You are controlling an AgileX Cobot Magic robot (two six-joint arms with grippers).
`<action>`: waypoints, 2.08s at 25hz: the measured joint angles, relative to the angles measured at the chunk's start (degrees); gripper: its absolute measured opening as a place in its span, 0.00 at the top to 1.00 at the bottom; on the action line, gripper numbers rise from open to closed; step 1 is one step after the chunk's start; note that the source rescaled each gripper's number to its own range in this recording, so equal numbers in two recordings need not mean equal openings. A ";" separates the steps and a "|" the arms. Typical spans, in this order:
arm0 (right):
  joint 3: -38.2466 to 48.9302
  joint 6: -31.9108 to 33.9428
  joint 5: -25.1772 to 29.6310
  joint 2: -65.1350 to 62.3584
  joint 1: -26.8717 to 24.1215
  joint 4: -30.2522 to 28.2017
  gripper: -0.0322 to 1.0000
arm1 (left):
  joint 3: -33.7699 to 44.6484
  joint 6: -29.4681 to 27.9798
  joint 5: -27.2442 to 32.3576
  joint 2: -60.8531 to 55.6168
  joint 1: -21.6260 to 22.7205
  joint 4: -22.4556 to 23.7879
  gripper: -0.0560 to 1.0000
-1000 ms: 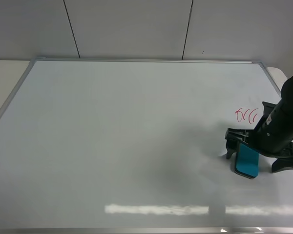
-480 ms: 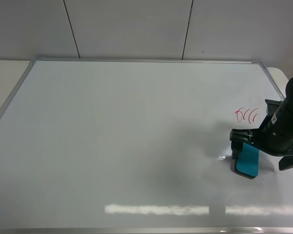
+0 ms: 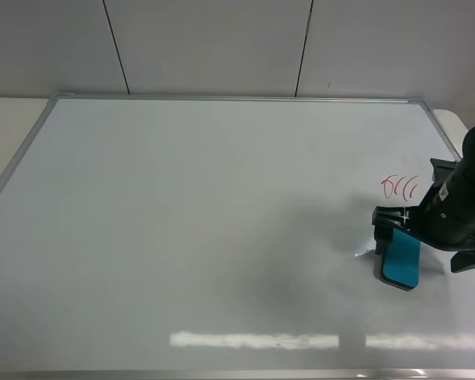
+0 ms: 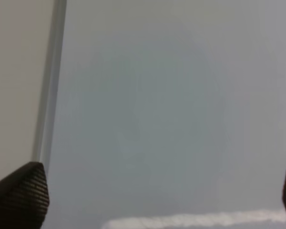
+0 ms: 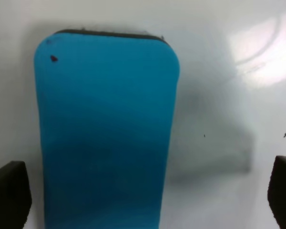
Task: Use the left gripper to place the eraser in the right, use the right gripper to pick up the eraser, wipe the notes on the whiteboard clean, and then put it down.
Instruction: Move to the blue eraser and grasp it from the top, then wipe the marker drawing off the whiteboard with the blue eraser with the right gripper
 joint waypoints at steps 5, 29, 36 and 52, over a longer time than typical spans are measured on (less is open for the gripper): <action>0.00 0.00 -0.19 1.17 0.00 0.00 0.00 | 0.00 0.00 0.00 0.00 0.00 0.00 0.00; -1.81 -1.91 2.29 1.24 0.09 -0.85 0.93 | 0.00 0.00 0.00 0.00 0.00 0.00 0.00; -12.43 -10.09 6.51 1.82 1.35 -0.67 0.93 | 0.00 0.00 0.00 0.00 0.00 0.00 0.00; -32.59 -25.76 13.49 21.61 -0.65 1.15 0.93 | 0.00 0.00 0.00 0.00 0.00 0.00 0.00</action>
